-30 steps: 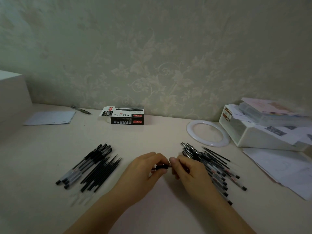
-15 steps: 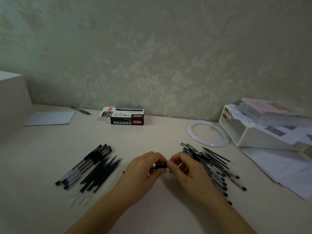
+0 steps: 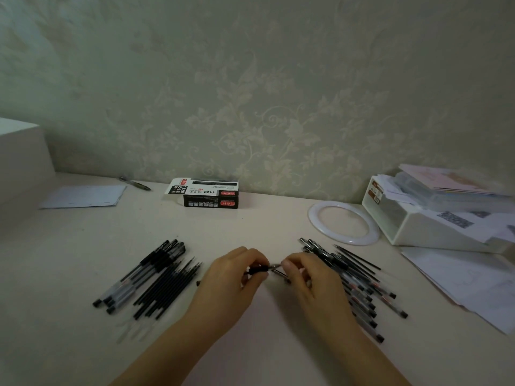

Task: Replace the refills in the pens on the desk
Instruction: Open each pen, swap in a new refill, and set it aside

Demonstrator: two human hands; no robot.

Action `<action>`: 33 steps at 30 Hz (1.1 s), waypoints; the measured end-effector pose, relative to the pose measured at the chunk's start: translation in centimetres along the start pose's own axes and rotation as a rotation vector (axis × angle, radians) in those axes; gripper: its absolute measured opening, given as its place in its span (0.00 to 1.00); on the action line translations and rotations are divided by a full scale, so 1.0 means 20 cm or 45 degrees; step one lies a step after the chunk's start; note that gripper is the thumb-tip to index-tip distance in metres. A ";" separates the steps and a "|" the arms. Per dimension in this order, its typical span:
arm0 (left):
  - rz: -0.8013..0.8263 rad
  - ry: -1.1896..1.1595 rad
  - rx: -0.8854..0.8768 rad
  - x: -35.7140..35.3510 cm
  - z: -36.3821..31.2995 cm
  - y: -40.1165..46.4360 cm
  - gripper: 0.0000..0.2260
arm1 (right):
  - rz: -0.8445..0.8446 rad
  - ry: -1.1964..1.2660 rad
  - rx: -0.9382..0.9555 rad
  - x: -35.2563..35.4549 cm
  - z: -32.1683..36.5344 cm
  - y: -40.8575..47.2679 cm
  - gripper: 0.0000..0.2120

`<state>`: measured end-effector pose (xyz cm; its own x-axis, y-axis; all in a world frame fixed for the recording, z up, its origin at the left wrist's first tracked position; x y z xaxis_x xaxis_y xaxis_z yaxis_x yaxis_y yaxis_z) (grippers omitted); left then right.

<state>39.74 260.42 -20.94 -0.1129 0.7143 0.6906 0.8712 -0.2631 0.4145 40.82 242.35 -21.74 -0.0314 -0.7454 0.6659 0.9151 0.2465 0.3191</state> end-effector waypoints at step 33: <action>0.126 0.035 0.033 0.02 0.03 0.01 0.07 | 0.070 -0.112 0.272 0.01 0.00 0.00 0.07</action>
<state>40.17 261.01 -20.94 -0.0383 0.6672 0.7439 0.8906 -0.3147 0.3282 40.84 242.24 -21.55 -0.0270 -0.6727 0.7394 0.8108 0.4180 0.4098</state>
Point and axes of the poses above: each hand's wrist, its own y-axis towards the middle knuckle, its own x-axis out of the back of the hand, z = x × y, the point moved 1 cm from there along y, towards the middle knuckle, and after that the axes turned 7 degrees about z, right-handed, at the moved point
